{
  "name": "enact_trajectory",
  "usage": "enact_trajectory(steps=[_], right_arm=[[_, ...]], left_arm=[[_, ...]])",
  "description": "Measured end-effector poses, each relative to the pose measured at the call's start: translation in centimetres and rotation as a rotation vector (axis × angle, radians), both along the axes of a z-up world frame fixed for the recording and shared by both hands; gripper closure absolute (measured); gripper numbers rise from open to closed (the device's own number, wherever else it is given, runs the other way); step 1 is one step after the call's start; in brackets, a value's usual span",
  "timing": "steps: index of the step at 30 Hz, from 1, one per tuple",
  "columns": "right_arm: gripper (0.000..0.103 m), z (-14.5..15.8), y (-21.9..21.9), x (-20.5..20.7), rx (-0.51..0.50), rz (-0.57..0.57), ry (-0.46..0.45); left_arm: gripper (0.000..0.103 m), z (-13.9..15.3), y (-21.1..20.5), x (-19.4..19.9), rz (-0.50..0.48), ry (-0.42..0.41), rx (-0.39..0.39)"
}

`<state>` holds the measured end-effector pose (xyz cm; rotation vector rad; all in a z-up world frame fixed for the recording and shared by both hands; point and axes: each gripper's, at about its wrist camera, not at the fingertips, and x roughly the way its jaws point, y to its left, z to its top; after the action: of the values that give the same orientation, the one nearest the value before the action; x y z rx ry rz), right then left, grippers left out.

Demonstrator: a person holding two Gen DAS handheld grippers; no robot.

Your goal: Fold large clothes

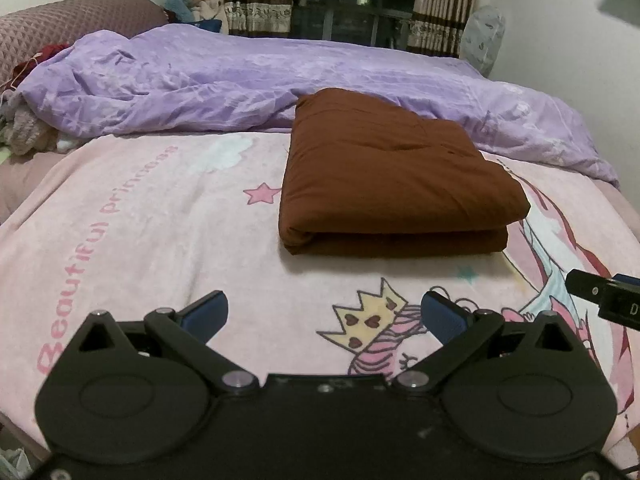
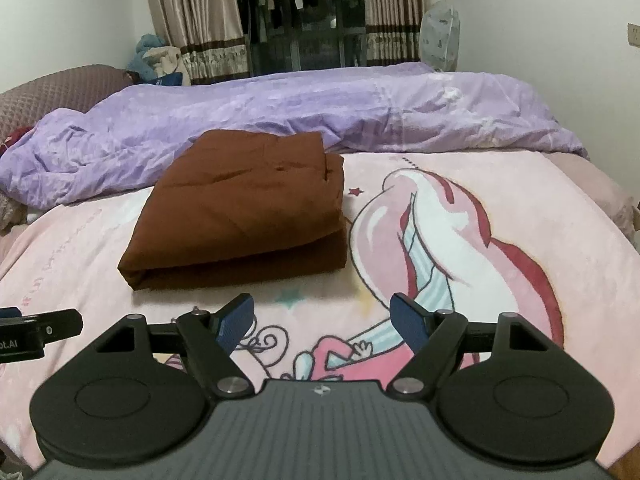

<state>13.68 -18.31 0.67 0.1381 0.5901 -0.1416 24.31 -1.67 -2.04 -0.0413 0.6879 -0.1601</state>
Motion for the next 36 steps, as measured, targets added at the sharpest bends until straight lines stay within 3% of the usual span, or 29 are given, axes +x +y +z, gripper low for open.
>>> enact_trajectory(steps=[36], right_arm=[[0.012,-0.17,0.17,-0.07,0.005,0.002,0.023]], left_arm=[[0.0,0.03,0.04,0.35,-0.018,0.0,0.011]])
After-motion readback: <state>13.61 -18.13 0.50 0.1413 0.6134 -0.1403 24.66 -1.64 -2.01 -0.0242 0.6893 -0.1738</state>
